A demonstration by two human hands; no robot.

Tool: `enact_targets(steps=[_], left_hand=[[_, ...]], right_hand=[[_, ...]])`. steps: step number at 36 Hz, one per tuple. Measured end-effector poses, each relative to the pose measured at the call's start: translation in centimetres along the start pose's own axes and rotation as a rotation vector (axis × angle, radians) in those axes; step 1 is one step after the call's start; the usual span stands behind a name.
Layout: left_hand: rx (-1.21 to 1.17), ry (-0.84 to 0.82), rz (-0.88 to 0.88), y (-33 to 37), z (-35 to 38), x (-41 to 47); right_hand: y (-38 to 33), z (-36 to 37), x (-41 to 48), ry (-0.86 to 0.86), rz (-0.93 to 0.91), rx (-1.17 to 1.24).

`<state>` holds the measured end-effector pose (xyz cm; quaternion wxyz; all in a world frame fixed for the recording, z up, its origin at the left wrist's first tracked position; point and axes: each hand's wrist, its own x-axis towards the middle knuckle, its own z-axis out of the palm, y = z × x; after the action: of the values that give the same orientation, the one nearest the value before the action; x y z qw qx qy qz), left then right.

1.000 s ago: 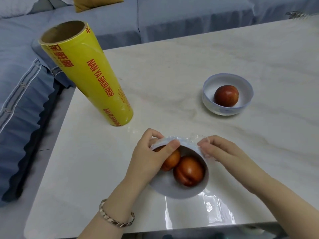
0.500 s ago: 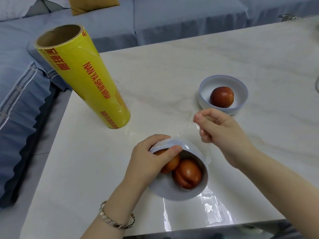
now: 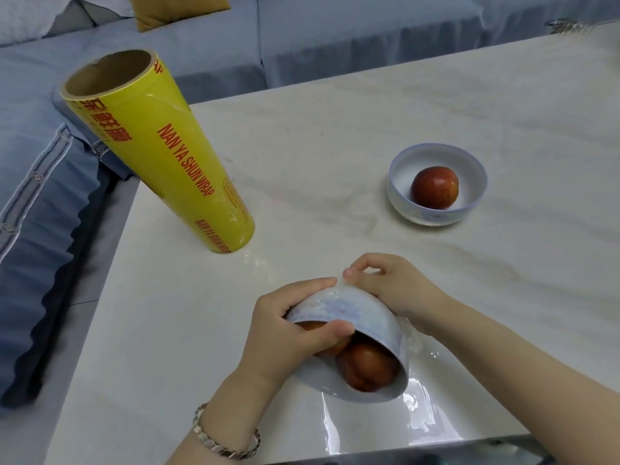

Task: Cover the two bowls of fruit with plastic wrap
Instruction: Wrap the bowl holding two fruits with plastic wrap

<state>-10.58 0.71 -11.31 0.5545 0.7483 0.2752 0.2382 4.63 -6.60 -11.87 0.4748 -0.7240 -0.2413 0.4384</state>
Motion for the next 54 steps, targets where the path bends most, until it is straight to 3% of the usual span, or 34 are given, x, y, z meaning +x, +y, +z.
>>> enact_targets(steps=[5,9,13,17,19,21,24,32,36,40,44,48,54], left_hand=[[0.011,-0.054,0.053,0.2,-0.3,0.0],[0.040,-0.073,0.085,0.1,-0.4,0.1],[-0.001,-0.056,0.057,0.1,-0.4,0.0],[0.007,-0.031,0.038,0.0,-0.3,0.2],[0.002,-0.031,0.021,0.0,-0.2,0.4],[0.008,-0.027,0.007,0.0,-0.1,0.5],[0.027,-0.015,0.000,0.0,0.0,0.5],[-0.047,0.082,-0.070,0.0,0.0,0.3],[-0.036,0.084,-0.082,0.2,0.2,0.4],[-0.031,0.157,-0.131,0.3,1.0,0.7],[-0.094,0.287,-0.221,0.3,2.0,0.6],[-0.086,0.215,-0.263,0.6,2.1,0.6],[-0.044,-0.106,-0.289,1.0,-0.1,2.7]], right_hand=[[0.6,-0.5,-0.6,-0.107,0.136,0.056],[1.6,-0.9,-0.3,-0.040,0.187,0.020],[2.2,-3.1,0.0,0.233,0.016,-0.099],[-0.2,-4.5,-2.4,0.399,-0.204,0.016],[-1.4,-4.4,-4.6,0.304,-0.295,0.003],[-1.8,-3.6,-6.4,0.104,-0.317,-0.050],[-0.7,-2.0,-6.8,-0.086,-0.299,-0.279],[0.0,-0.5,-4.5,-0.140,-0.179,-0.246],[0.7,-1.0,-4.2,-0.213,-0.126,-0.095],[1.6,-2.0,-5.1,-0.267,-0.101,0.251],[2.9,-2.8,-5.8,-0.172,-0.090,0.297],[3.2,-3.1,-5.6,-0.107,-0.119,0.255],[2.2,-3.0,-5.1,-0.165,-0.161,0.249]])
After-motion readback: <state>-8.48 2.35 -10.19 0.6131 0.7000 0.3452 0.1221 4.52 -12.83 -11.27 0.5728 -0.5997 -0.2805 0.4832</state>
